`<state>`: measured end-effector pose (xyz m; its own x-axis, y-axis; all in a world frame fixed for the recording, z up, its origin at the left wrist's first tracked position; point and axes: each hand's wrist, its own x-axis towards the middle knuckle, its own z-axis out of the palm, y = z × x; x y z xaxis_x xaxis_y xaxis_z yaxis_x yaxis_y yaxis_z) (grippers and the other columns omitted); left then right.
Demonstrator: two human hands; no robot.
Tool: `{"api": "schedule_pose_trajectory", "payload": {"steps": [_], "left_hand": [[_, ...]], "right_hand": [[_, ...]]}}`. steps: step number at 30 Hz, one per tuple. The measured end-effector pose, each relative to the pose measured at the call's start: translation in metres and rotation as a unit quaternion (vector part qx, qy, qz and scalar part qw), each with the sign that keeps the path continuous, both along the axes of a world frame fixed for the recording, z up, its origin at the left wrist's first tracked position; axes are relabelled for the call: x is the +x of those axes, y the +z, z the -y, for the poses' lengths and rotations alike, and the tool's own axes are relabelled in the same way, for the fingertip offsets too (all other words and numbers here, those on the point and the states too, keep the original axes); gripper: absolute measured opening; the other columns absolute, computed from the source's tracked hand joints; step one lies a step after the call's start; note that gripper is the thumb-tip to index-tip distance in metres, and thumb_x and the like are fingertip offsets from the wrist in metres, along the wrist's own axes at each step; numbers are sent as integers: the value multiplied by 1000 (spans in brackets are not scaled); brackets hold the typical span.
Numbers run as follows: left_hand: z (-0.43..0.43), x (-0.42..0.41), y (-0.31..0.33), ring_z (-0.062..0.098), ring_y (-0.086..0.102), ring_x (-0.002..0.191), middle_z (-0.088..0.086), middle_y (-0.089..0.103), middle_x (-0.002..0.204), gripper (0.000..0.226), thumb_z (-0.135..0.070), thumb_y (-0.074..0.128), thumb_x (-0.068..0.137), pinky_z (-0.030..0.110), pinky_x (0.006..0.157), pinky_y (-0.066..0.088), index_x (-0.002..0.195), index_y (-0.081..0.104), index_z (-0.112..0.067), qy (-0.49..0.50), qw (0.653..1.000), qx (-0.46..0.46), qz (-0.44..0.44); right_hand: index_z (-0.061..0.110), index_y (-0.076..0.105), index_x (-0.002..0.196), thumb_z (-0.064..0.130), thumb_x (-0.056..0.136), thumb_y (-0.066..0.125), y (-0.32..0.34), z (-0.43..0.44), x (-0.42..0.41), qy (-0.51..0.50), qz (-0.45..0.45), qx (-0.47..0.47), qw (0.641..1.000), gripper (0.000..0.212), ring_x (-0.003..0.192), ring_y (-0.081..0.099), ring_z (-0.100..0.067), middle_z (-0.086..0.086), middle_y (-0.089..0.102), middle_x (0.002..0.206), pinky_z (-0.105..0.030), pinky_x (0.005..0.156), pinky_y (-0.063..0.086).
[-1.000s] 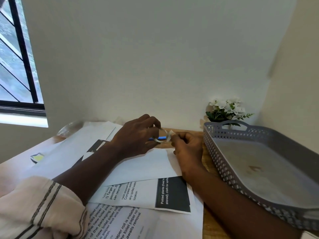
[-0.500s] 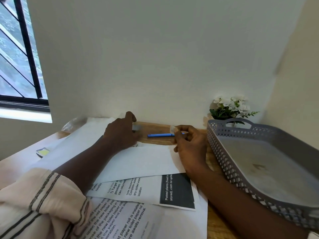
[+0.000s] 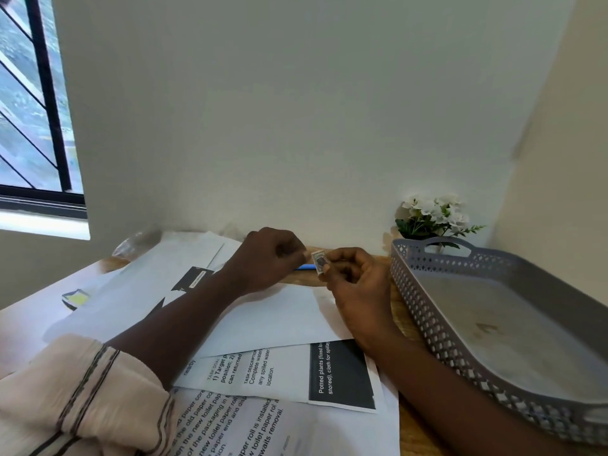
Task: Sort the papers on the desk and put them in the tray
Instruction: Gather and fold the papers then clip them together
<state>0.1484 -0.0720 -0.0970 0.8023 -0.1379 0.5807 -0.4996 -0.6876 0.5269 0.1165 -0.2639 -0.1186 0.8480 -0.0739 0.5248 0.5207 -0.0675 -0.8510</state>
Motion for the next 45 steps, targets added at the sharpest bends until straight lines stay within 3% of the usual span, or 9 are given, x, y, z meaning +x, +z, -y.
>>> {"api": "schedule_pose_trajectory", "payload": {"steps": [7, 11, 17, 21, 24, 28, 41, 43, 45], "left_hand": [[7, -13, 10, 14, 68, 74, 7, 79, 89, 35, -45, 72, 89, 26, 61, 49, 97, 77, -11, -138, 965, -152, -165], [12, -15, 12, 16, 65, 71, 16, 76, 87, 20, -26, 81, 88, 25, 62, 53, 98, 78, -8, -155, 962, -159, -156], [26, -12, -3, 20, 59, 61, 18, 72, 74, 16, -10, 76, 91, 27, 55, 48, 93, 73, 6, -141, 959, -194, -153], [24, -3, -15, 9, 60, 56, 3, 76, 70, 4, -22, 74, 82, 28, 62, 50, 84, 76, -20, -48, 991, -51, -115], [24, -3, -19, -2, 59, 59, -8, 71, 71, 6, -22, 75, 84, 18, 60, 41, 88, 78, -26, -2, 995, 44, -84], [26, -6, -20, -2, 56, 62, -14, 62, 69, 12, -22, 72, 86, 14, 56, 33, 95, 76, -29, 4, 997, 51, -62], [25, 0, -23, -3, 59, 71, -15, 68, 76, 13, -26, 77, 86, 20, 66, 40, 99, 77, -28, -7, 995, 84, -51], [24, 0, -23, -2, 59, 71, -15, 67, 76, 14, -26, 76, 86, 21, 67, 40, 99, 77, -28, -7, 995, 85, -47], [24, 1, -24, 0, 59, 72, -15, 65, 76, 16, -27, 76, 85, 22, 67, 40, 100, 76, -29, -7, 996, 82, -44]], "right_hand": [[23, 74, 94, 12, 86, 78, -2, 3, 3, -14, -35, -6, 999, 14, 85, 75, -17, 1, 78, 87, -40, 73, 61], [20, 75, 89, 29, 85, 81, -1, 4, 3, -27, -61, -25, 997, 11, 81, 74, -18, 0, 77, 83, -42, 75, 61], [17, 74, 83, 26, 87, 77, 3, 10, 5, -74, -86, -72, 991, 10, 74, 66, -11, 1, 73, 78, -32, 70, 55], [14, 74, 70, 18, 82, 78, 4, 20, 9, -113, -133, -141, 974, 13, 63, 64, -21, -10, 73, 70, -38, 65, 56], [11, 76, 68, 17, 81, 80, 5, 23, 12, -107, -165, -184, 963, 15, 72, 74, -30, -7, 74, 67, -47, 76, 62], [12, 78, 74, 17, 84, 78, 11, 20, 12, -111, -178, -241, 948, 11, 74, 73, -22, -4, 76, 70, -44, 78, 61], [16, 79, 71, 23, 80, 85, 11, 17, 12, -132, -160, -340, 917, 12, 79, 71, -16, -1, 75, 74, -45, 79, 62], [18, 75, 81, 26, 80, 85, 12, 18, 12, -133, -153, -352, 914, 13, 82, 68, -16, 0, 72, 82, -43, 80, 60], [23, 62, 96, 33, 78, 85, 12, 21, 12, -156, -124, -390, 899, 30, 88, 61, -17, 5, 61, 91, -39, 78, 54]]}}
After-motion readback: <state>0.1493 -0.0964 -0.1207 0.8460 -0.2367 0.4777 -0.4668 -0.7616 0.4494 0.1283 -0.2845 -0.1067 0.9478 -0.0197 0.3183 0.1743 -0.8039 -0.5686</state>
